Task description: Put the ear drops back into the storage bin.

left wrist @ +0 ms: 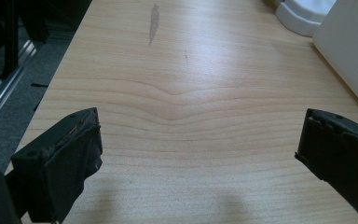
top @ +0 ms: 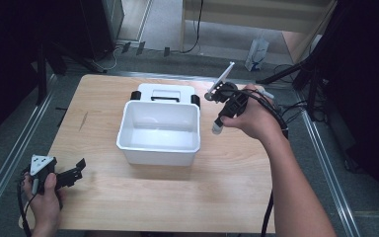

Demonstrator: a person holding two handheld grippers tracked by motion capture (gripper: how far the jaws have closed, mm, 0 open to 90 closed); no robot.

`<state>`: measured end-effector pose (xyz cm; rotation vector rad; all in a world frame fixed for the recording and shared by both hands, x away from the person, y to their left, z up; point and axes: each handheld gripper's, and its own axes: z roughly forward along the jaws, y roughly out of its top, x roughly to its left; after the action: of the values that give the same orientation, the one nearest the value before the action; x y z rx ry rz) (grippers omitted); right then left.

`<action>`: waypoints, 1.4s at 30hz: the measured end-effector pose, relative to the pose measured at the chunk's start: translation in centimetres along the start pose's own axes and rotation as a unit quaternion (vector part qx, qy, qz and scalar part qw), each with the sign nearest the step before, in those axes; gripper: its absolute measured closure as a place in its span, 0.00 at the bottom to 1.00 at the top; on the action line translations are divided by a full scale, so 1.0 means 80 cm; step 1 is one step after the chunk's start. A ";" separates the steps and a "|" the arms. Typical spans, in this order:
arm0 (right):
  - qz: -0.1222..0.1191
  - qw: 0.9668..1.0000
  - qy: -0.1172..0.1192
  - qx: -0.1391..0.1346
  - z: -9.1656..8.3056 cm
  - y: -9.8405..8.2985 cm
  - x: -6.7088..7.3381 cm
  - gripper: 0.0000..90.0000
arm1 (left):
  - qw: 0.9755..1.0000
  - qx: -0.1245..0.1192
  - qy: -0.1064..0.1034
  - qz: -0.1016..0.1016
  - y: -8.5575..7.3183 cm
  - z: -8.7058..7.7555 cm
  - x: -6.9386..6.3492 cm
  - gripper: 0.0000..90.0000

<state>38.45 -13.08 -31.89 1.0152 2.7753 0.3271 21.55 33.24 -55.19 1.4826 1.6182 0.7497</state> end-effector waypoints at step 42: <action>-0.099 0.994 0.038 0.016 0.072 0.060 0.047 0.80 | 1.000 0.000 -0.003 -0.003 0.000 0.001 0.001 0.01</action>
<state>39.90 -6.17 -36.51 0.7406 2.9278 0.3003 21.61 33.31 -55.20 1.4782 1.6169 0.7422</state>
